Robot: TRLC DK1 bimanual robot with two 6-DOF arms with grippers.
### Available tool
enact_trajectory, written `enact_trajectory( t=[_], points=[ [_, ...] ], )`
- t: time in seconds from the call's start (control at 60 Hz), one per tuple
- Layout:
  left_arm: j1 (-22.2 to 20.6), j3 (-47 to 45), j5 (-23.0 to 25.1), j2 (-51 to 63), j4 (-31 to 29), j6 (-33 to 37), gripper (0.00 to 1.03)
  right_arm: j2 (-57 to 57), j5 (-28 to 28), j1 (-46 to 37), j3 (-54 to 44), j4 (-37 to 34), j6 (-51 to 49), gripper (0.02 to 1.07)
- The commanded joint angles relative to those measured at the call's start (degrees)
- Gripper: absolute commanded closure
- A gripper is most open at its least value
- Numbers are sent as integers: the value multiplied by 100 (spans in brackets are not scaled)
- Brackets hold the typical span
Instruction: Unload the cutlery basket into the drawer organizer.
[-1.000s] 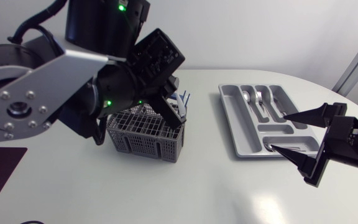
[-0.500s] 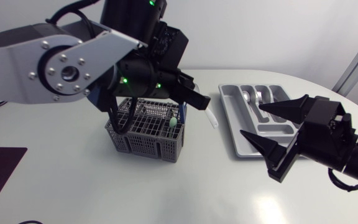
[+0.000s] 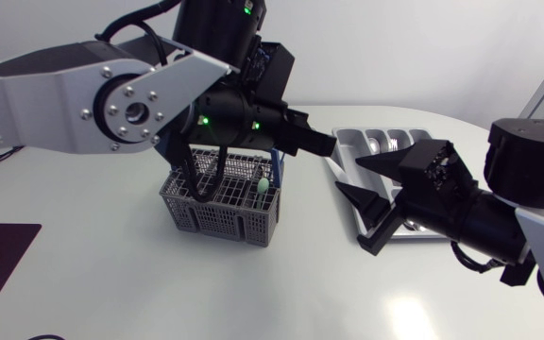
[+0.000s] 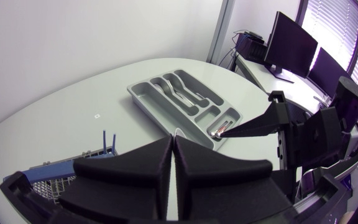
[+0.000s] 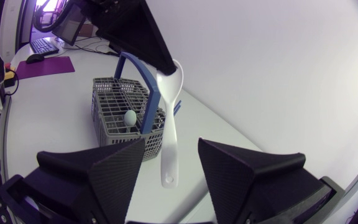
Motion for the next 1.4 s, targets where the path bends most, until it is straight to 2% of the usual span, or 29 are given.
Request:
enact_trajectory(
  t=[0.0, 0.05, 0.233, 0.3, 0.467, 0.583, 0.7, 0.75, 0.833, 0.917, 1.383],
  points=[
    [19, 132, 59, 157, 73, -168, 100, 196, 62, 31, 207, 161, 171, 53],
    [10, 141, 77, 184, 82, -168, 100, 257, 71, 31, 243, 196, 180, 57],
    [-34, 176, 112, 228, 108, -185, 100, 486, 71, 75, 348, 258, 197, 57],
    [-51, 202, 130, 237, 108, -185, 100, 547, 80, 75, 374, 276, 189, 62],
    [-95, 202, 139, 254, 108, -185, 100, 591, 98, 75, 410, 302, 189, 63],
    [-113, 176, 139, 254, 108, -185, 100, 662, 133, 110, 480, 302, 189, 71],
    [-139, 150, 139, 254, 108, -185, 100, 732, 177, 189, 515, 311, 197, 72],
    [-148, 150, 139, 254, 108, -194, 100, 758, 185, 215, 524, 311, 189, 79],
    [-157, 141, 139, 245, 108, -203, 100, 776, 212, 259, 515, 302, 197, 81],
    [-166, 141, 139, 245, 108, -212, 100, 776, 238, 312, 506, 284, 189, 88],
    [-201, 150, 156, 228, 108, -273, 100, 829, 229, 374, 497, 100, 153, 101]
  ],
)
